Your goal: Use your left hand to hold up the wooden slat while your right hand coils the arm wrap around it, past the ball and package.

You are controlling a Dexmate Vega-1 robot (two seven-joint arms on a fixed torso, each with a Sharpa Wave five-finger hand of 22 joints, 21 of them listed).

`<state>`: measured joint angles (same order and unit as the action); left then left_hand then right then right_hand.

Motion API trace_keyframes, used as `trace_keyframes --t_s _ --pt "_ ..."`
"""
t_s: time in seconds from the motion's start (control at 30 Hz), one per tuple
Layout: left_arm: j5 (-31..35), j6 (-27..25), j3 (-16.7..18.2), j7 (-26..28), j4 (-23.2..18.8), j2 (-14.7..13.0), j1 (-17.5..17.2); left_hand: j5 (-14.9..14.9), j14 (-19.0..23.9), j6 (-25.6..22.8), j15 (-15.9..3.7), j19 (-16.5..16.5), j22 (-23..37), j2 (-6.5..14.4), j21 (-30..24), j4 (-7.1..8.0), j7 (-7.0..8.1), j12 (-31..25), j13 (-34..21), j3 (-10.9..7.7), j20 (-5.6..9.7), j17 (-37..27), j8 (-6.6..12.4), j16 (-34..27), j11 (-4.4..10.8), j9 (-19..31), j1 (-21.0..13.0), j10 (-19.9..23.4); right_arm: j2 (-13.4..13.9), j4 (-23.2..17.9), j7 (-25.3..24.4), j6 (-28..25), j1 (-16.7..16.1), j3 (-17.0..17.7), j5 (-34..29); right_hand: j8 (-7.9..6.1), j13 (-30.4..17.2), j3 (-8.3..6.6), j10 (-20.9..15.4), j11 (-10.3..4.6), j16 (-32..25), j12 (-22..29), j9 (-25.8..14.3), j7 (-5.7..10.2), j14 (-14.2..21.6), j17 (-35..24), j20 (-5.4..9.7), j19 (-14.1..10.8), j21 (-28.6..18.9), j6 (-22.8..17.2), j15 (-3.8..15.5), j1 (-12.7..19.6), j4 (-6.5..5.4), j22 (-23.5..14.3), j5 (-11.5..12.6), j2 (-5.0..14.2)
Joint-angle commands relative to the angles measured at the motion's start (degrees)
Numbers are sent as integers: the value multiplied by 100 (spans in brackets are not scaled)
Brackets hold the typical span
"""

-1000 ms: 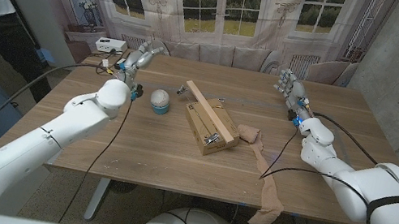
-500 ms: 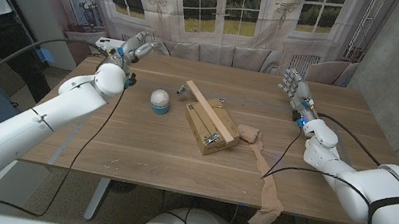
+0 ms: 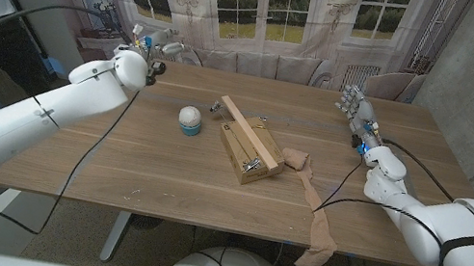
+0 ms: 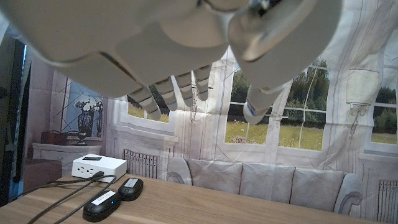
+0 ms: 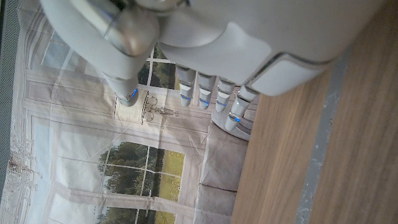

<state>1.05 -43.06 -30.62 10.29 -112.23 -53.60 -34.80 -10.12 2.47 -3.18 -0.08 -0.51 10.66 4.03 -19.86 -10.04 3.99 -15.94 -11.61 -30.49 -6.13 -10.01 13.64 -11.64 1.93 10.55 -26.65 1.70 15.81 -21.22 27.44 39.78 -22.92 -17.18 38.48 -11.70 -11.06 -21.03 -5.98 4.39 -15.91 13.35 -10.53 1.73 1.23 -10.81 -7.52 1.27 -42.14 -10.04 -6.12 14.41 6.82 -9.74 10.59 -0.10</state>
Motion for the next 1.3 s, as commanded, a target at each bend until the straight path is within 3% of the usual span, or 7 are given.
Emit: trace_keyframes --t_s 0.03,0.27,0.33,0.4,0.77,0.93,1.3 --pt "493 -456 -720 -1497 171 -356 1167 -5 -26 -1 -6 0 1 17 29 -13 41 21 -8 -65 -5 -12 -44 28 -24 13 -132 -15 -1 -227 90 382 -313 151 137 -36 -33 -8 -43 2 -17 19 -29 12 59 -20 -55 -14 33 -64 -23 41 23 -16 -14 12" --pt "1199 -640 -1382 -2475 318 -402 1877 -1 7 7 -12 10 0 18 45 -20 59 33 -12 -77 -62 -11 -64 25 26 13 -215 -7 120 -862 -107 413 -728 123 206 -31 -36 2 -63 8 -17 19 -30 17 70 -27 -60 -27 48 -73 -19 30 16 -18 -16 23" --pt "1422 -641 -1551 -2727 364 -398 2038 6 42 -25 -81 37 -3 -25 55 -40 141 31 -14 -78 -3 -11 -62 22 124 14 -305 35 140 -979 -141 390 -802 112 229 -30 -36 6 -70 14 -16 19 -30 17 72 -29 -58 -30 55 -79 -18 26 14 -18 -16 27" --pt "1608 -631 -1665 -2944 409 -385 2157 11 61 -47 -124 66 -6 -78 65 -57 196 33 -15 -74 43 -10 -62 26 232 13 -395 67 166 -1102 -199 378 -878 94 230 -28 -37 9 -73 17 -15 18 -30 17 71 -31 -56 -33 60 -77 -17 23 12 -18 -17 29" --pt "2890 -406 -2256 -3973 766 -162 2666 -26 101 -60 -194 214 -13 -345 103 -69 262 66 -22 -20 49 -9 -83 48 322 21 -800 143 259 -1521 -397 328 -1118 14 237 -21 -40 30 -91 24 -12 11 -31 16 83 -40 -72 -41 90 -91 -21 -2 -1 -20 -17 39" --pt "3348 -83 -2360 -4231 978 49 2736 -58 98 31 -202 270 -11 -533 118 -41 345 95 -27 68 55 -12 -131 57 309 24 -882 123 297 -1653 -454 316 -1186 -7 238 -18 -41 39 -92 22 -13 6 -32 16 92 -44 -70 -40 104 -97 -30 -16 -9 -21 -18 46" --pt "4002 896 -2474 -4876 1531 577 2976 -123 40 86 -239 333 -8 -701 159 -14 500 120 -32 161 135 -12 -166 83 486 29 -1092 157 393 -2027 -736 279 -1428 -16 226 -12 -44 62 -102 10 -9 -3 -33 23 98 -53 -77 -48 134 -111 -26 -51 -27 -22 -19 60"
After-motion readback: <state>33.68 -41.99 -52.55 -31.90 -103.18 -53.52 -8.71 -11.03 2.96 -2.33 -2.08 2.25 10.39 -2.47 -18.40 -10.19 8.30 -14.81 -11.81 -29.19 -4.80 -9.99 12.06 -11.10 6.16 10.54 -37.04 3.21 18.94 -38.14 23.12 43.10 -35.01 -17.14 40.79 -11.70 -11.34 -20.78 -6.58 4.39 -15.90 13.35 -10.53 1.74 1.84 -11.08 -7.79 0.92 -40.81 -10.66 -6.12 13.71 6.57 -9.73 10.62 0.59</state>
